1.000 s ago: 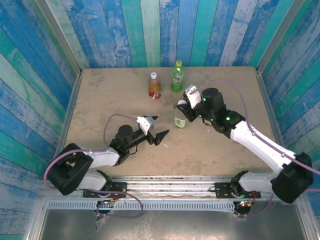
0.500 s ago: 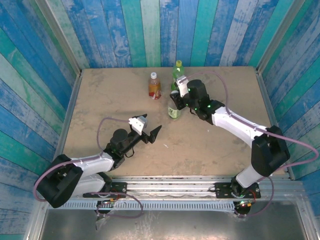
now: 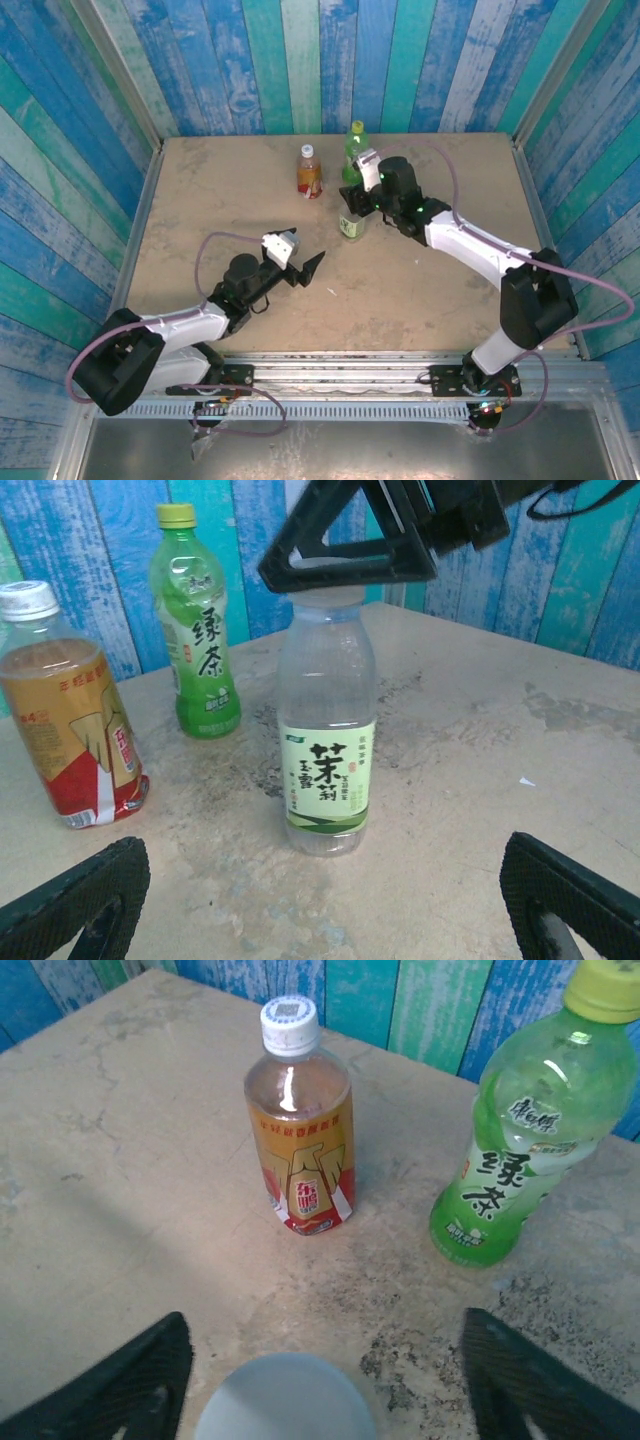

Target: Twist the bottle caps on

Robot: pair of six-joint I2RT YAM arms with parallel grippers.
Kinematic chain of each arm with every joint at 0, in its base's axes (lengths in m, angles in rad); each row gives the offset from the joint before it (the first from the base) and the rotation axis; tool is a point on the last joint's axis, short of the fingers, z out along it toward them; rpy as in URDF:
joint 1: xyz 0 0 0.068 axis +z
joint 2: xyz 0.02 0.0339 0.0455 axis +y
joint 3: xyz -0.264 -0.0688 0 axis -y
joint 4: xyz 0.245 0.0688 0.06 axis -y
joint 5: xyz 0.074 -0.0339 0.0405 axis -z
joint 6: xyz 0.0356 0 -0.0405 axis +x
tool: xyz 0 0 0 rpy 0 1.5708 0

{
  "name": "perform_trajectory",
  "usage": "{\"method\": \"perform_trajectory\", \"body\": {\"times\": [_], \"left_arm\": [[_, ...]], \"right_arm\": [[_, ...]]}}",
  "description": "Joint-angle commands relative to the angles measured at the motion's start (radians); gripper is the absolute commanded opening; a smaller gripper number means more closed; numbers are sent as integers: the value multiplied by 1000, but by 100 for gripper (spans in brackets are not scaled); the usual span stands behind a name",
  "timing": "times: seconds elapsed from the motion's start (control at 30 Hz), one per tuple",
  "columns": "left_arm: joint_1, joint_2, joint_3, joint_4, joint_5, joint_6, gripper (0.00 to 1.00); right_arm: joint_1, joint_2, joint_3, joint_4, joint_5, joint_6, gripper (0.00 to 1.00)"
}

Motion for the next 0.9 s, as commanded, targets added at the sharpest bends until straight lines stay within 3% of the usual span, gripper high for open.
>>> {"method": "perform_trajectory", "body": {"times": [0.0, 0.2, 0.4, 0.57, 0.63, 0.77, 0.87], "left_arm": [[5, 22, 63, -98, 64, 77, 94], [38, 29, 106, -108, -6, 75, 94], [74, 11, 137, -132, -334, 77, 94], [168, 27, 118, -111, -594, 30, 94], [223, 10, 117, -132, -574, 12, 94], [285, 44, 41, 36, -623, 97, 94], [360, 134, 12, 153, -587, 111, 94]], "right_arm": [[-14, -103, -19, -3, 32, -9, 81], [-123, -292, -217, 78, 151, 15, 89], [-276, -446, -530, 283, 310, -9, 92], [-353, -426, -740, 504, 397, -38, 94], [-376, -391, -795, 612, 388, -82, 95], [-428, -303, -840, 766, 322, -67, 97], [-442, -213, -836, 845, 282, -71, 98]]}}
